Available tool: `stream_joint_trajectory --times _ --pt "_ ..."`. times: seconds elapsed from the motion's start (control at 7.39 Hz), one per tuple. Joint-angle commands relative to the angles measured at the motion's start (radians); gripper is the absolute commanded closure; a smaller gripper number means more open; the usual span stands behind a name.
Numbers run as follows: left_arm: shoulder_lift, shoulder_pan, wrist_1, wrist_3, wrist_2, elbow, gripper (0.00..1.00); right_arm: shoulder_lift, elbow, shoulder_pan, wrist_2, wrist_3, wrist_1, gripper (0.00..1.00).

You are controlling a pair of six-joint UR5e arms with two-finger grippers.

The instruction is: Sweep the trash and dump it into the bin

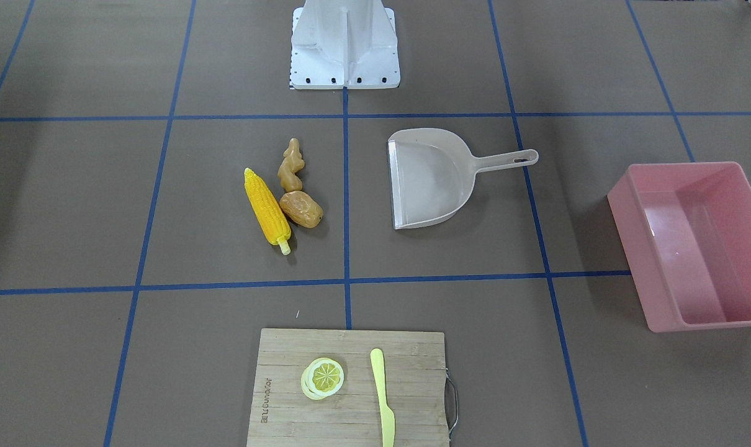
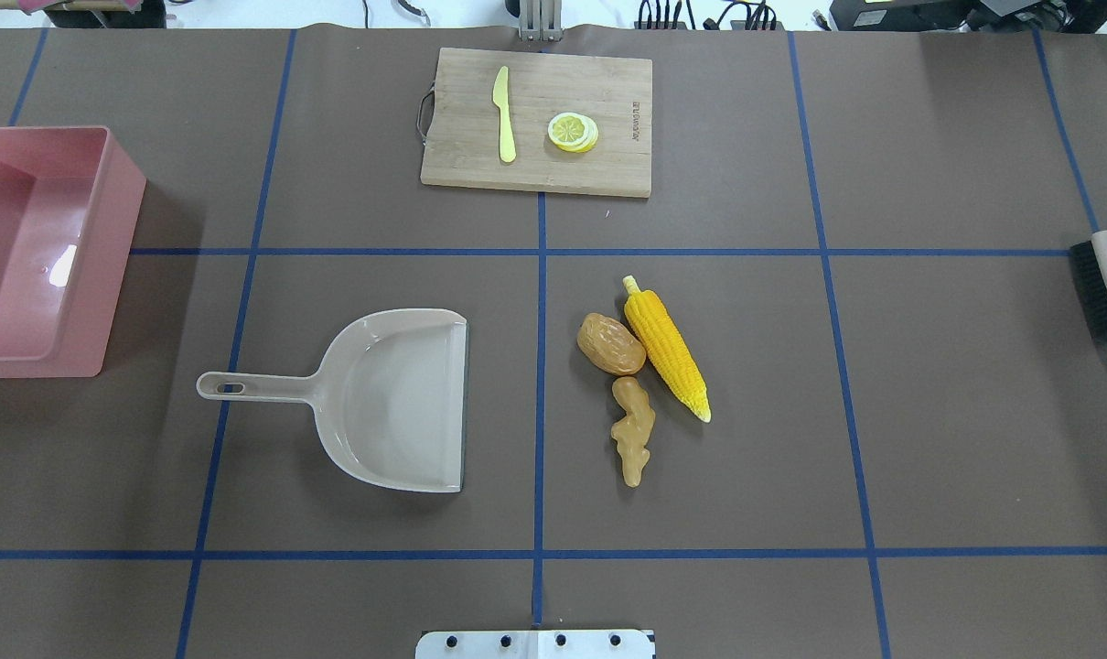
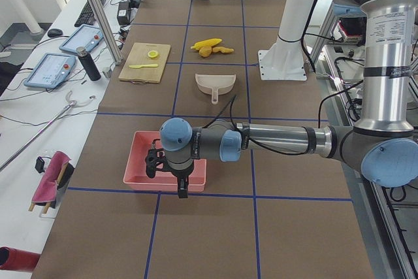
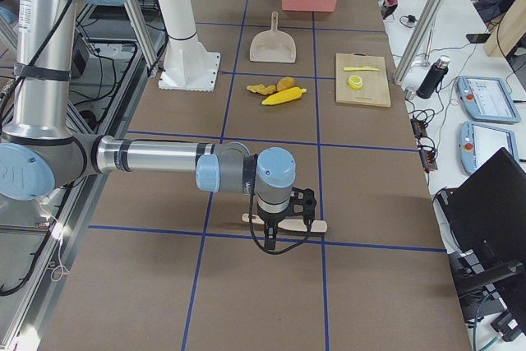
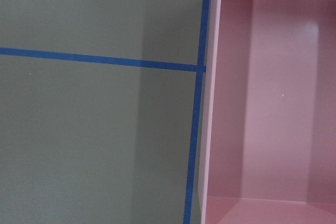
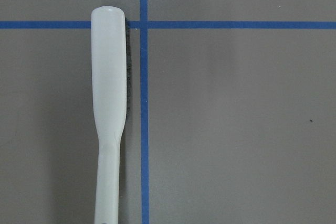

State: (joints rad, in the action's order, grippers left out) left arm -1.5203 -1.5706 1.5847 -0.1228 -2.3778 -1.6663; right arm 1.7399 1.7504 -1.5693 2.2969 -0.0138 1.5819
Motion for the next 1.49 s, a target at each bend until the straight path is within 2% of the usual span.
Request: stream_joint_trajectory --times 0.0,0.27,0.41,0.81,0.95,1.08,1.22,1.35 --pt "-0.018 0.003 -0.003 0.002 0.000 -0.004 0.02 -0.002 0.014 0.000 0.015 -0.005 0.001 0.00" --pt "-0.014 0.003 -0.009 0.002 0.000 -0.044 0.02 0.004 0.014 0.018 0.076 -0.055 0.001 0.00" --pt "-0.021 0.004 -0.011 0.002 0.000 -0.046 0.02 0.007 0.014 0.053 0.067 -0.084 0.001 0.00" --pt "-0.024 0.110 -0.023 0.000 0.003 -0.211 0.02 0.055 0.003 0.161 0.041 -0.089 0.000 0.00" --pt "-0.026 0.139 -0.066 0.000 0.003 -0.292 0.02 0.049 -0.009 0.207 0.035 -0.110 -0.013 0.01" --pt "-0.061 0.197 -0.180 0.000 0.005 -0.361 0.02 0.043 -0.067 0.254 0.027 -0.183 -0.127 0.01" --pt "-0.117 0.258 -0.249 0.002 0.006 -0.431 0.02 0.044 -0.150 0.270 0.026 -0.265 -0.293 0.01" --pt "-0.121 0.270 -0.249 0.002 0.038 -0.472 0.02 0.044 -0.184 0.282 0.024 -0.285 -0.365 0.01"
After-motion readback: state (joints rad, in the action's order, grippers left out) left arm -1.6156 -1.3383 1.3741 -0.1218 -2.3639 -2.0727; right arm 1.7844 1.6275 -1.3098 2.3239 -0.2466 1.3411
